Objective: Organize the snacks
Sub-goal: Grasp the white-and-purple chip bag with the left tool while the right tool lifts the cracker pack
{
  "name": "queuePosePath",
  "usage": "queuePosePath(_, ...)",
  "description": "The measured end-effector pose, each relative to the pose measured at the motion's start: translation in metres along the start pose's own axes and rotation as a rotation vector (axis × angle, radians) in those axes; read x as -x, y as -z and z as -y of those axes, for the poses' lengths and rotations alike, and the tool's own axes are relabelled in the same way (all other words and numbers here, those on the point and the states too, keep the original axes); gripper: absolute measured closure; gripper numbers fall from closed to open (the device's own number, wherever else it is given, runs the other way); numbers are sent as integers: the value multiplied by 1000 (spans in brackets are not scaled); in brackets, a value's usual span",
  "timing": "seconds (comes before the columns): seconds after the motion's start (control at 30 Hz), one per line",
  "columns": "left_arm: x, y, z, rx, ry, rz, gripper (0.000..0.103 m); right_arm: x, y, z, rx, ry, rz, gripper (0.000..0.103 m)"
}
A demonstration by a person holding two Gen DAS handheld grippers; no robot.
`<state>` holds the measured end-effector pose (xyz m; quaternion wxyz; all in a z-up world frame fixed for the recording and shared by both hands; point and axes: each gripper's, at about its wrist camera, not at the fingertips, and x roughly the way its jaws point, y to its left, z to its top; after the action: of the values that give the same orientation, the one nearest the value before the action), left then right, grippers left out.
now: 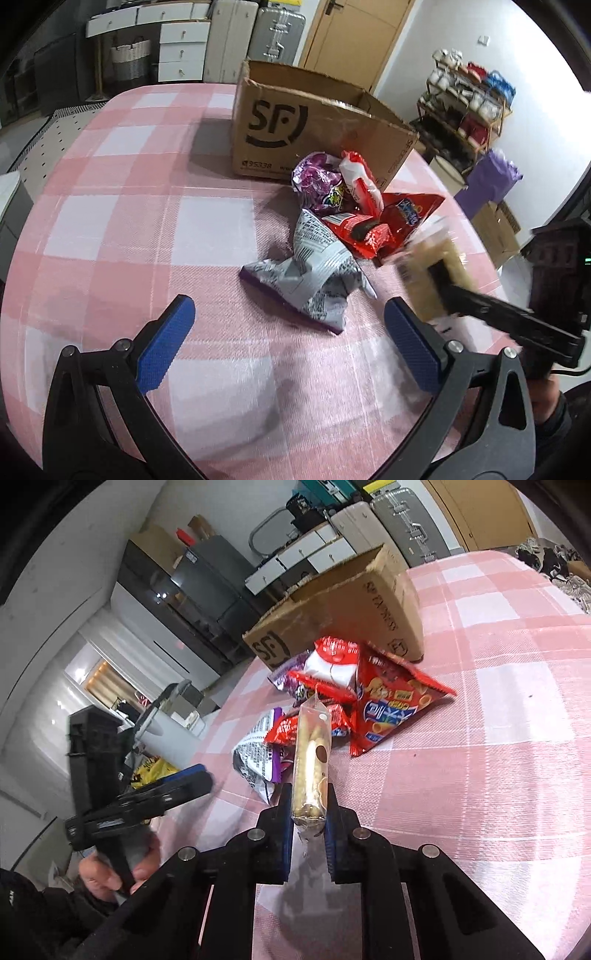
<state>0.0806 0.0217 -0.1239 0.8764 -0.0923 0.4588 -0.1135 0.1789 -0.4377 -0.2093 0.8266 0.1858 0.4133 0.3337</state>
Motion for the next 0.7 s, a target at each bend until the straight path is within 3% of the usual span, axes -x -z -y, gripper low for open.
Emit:
queuePosePath(0.23, -35, -16, 11, -47, -11, -58, 1, 27, -3, 9, -16, -8, 51, 89)
queuePosePath(0.47, -66, -36, 14, -87, 49, -73, 5, 36, -3, 18, -35, -6, 69, 89)
queuePosePath(0.57, -76, -42, 18, -103, 108, -98, 23, 38, -1, 20, -42, -5, 69, 89)
queuePosePath(0.7, -84, -46, 22, -132, 134, -108, 47, 39, -1, 21, -47, -6, 68, 89)
